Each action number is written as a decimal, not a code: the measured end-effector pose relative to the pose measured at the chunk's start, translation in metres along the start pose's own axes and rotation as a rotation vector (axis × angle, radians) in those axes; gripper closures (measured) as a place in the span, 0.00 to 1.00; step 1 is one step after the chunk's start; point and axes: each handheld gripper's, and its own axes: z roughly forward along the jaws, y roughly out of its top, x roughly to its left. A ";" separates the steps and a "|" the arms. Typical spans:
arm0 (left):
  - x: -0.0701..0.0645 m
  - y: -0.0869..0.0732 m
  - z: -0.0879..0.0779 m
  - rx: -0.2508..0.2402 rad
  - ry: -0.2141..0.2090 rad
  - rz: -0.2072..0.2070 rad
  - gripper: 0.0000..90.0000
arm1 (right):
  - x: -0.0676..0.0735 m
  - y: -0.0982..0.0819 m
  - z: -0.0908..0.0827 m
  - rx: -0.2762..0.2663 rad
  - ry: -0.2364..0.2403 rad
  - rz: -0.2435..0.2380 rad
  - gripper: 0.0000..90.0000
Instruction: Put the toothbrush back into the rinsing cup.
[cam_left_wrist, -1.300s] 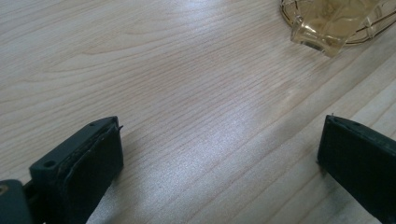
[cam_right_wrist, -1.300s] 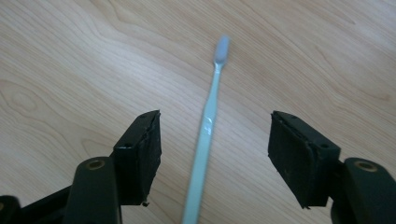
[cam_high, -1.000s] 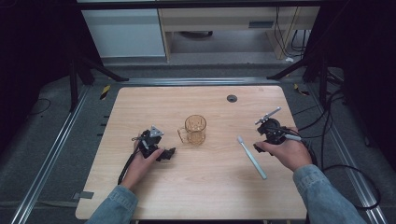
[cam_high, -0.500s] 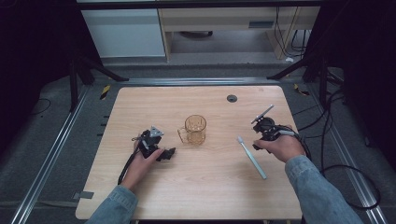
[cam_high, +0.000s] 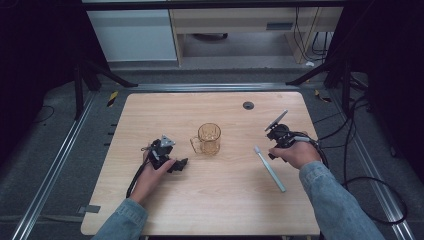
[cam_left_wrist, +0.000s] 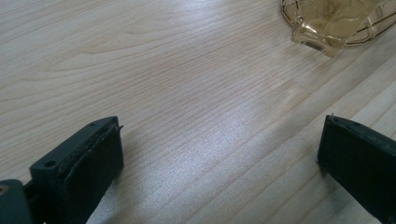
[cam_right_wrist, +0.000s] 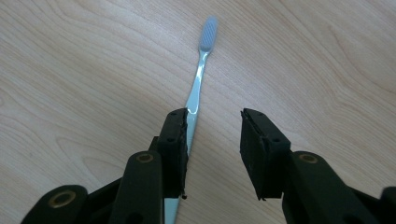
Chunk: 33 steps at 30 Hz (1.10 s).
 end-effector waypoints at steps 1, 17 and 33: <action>0.000 0.000 0.000 0.000 0.000 0.000 0.00 | 0.000 0.001 0.001 0.003 0.001 0.003 0.71; 0.000 0.000 0.000 0.000 0.000 0.000 0.00 | 0.006 0.008 0.028 0.083 0.035 0.027 0.78; 0.000 0.000 0.000 0.000 -0.002 -0.004 0.00 | 0.007 0.011 0.051 0.124 0.067 0.069 0.76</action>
